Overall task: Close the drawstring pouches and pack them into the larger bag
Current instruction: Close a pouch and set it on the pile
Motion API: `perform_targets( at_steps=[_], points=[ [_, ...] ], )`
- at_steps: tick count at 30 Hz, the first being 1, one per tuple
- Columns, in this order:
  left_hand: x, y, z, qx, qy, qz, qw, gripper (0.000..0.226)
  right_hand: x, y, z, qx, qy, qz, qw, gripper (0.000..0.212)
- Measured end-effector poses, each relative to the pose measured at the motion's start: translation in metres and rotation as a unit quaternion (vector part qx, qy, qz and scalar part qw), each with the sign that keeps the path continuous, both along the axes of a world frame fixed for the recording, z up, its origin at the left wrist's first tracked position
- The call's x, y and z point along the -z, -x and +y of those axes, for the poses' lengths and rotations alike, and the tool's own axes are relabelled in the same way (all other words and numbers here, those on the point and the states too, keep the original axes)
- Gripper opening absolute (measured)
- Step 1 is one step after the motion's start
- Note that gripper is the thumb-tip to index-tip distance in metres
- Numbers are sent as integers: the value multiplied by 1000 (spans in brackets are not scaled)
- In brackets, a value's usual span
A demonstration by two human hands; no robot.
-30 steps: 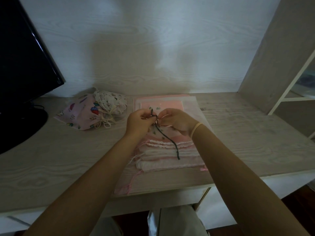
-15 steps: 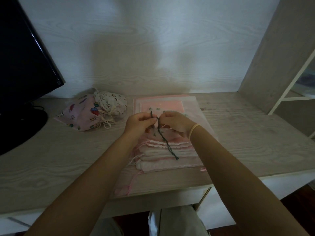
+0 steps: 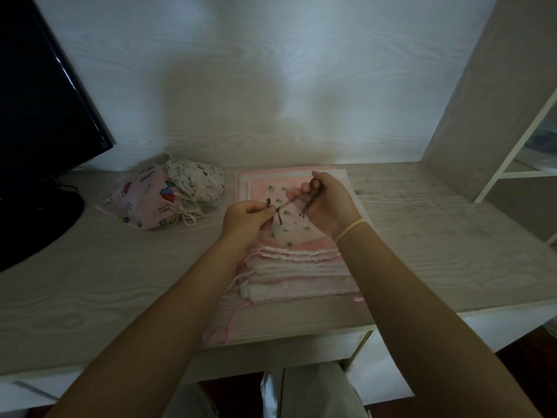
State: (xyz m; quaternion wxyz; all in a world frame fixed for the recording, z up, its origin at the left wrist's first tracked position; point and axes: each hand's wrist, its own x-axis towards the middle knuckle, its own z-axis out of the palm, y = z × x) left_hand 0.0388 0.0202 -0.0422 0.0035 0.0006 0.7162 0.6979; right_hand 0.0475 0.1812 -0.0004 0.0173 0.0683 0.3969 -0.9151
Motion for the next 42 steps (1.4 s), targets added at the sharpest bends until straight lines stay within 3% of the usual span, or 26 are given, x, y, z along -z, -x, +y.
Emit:
perform_targets(
  at_steps=[3, 5, 7, 10, 12, 14, 18, 24, 27, 30, 32, 33, 35, 37, 39, 42],
  points=[
    [1, 1, 0, -18, 5, -9, 1000, 8, 0, -4, 0, -55, -155, -29, 986, 42],
    [1, 2, 1, -44, 12, -13, 999, 6, 1, -5, -1, -61, -338, -31, 939, 41],
    [0, 1, 3, -59, 13, -12, 998, 7, 2, -7, -6, -38, -516, -13, 855, 34],
    [0, -1, 5, -41, 13, -9, 999, 7, 5, -8, -11, -32, -722, 43, 689, 22],
    [1, -1, 3, -43, 16, -11, 999, 9, 7, -10, -9, -67, -768, 59, 634, 25],
    [2, 2, -3, -63, 31, -5, 998, 12, 7, -10, -5, -91, -791, 74, 601, 25],
    [2, 3, -13, -71, 101, 0, 992, 13, 7, -9, -1, -104, -790, 80, 599, 17],
    [8, 6, -23, -86, 170, -29, 981, 13, 7, -11, -3, -44, -793, 89, 601, 7],
    [5, 2, -26, -99, 217, -30, 971, 15, 6, -14, -4, -35, -810, 92, 578, 6],
    [1, 1, -30, -100, 334, -11, 937, 9, 4, -16, -5, -38, -823, 107, 557, 6],
    [-1, 1, -30, -110, 369, 56, 921, 43, 3, -16, -5, -43, -825, 112, 552, 6],
    [-3, 0, -29, -88, 355, 106, 925, 48, 3, -15, -5, -44, -825, 115, 552, 6],
    [-8, -5, -22, -2, 340, 160, 926, 39, 3, -14, -5, -35, -820, 123, 557, 6],
    [-9, -6, -16, 60, 396, 157, 903, 29, 4, -14, -5, -24, -816, 133, 562, 8],
    [-7, -5, -15, 54, 429, 152, 889, 24, 5, -13, -5, -22, -818, 142, 557, 11],
    [-6, -5, -12, 32, 419, 149, 895, 16, 7, -12, -1, -29, -815, 136, 562, 11]
  ],
)
